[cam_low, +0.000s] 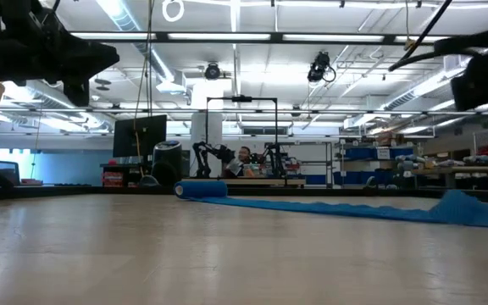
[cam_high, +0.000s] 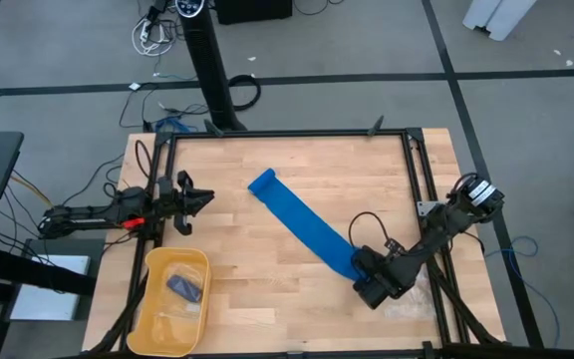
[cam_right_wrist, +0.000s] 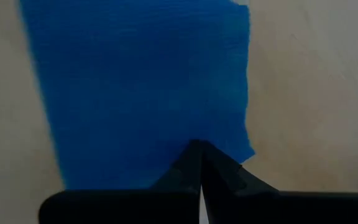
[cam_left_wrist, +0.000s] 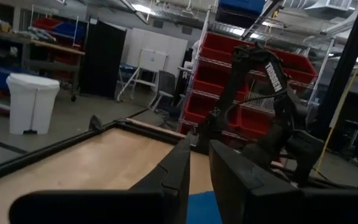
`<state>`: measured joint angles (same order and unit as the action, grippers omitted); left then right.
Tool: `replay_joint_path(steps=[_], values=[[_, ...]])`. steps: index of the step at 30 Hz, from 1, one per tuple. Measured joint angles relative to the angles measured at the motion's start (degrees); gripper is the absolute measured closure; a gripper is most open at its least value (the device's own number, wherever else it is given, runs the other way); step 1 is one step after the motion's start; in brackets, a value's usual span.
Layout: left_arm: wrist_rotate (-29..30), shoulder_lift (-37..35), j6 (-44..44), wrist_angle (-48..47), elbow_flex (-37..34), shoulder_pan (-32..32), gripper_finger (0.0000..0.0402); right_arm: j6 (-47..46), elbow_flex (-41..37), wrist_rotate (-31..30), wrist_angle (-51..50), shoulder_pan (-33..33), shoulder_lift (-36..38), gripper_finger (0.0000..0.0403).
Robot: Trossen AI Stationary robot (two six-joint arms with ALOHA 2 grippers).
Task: Roll bandage
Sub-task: Roll the blue bandage
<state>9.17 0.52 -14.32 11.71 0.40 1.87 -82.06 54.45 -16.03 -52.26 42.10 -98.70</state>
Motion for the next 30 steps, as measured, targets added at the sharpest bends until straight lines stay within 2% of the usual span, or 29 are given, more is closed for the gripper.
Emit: replay_joint_path(steps=[2,6,10,15,19,24,27,30], values=[[-0.3,0.2,-1.4,0.0,0.0,0.0,0.0333,-0.1,1.7,-0.5,-1.4,0.8,0.0,0.0398],[-0.9,1.2,-5.8,1.8,0.0,-0.1,0.0332,0.0,4.9,-5.3,-4.8,1.9,0.0,0.0395],[-4.1,3.8,-8.6,10.0,0.0,-1.2,0.0315,2.2,7.7,-11.3,-6.4,2.5,0.0,0.0394],[-5.1,10.7,-8.4,22.0,0.0,-3.9,0.0283,7.5,9.1,-18.1,-5.5,1.8,0.0,0.0394],[-5.4,18.9,-7.9,27.9,0.0,-5.8,0.0279,10.2,9.1,-23.4,-3.0,0.3,0.0,0.0395],[-4.2,30.9,-7.4,31.1,2.0,-8.1,0.0309,17.5,6.4,-31.8,9.5,-1.9,0.0,0.04],[-0.9,38.2,-6.8,32.4,6.1,-10.5,0.0334,23.9,3.2,-32.9,21.0,-3.5,0.0,0.04],[0.2,46.1,-2.5,31.4,12.5,-13.6,0.0355,31.2,0.0,-32.8,33.7,-5.0,0.0,0.0401]])
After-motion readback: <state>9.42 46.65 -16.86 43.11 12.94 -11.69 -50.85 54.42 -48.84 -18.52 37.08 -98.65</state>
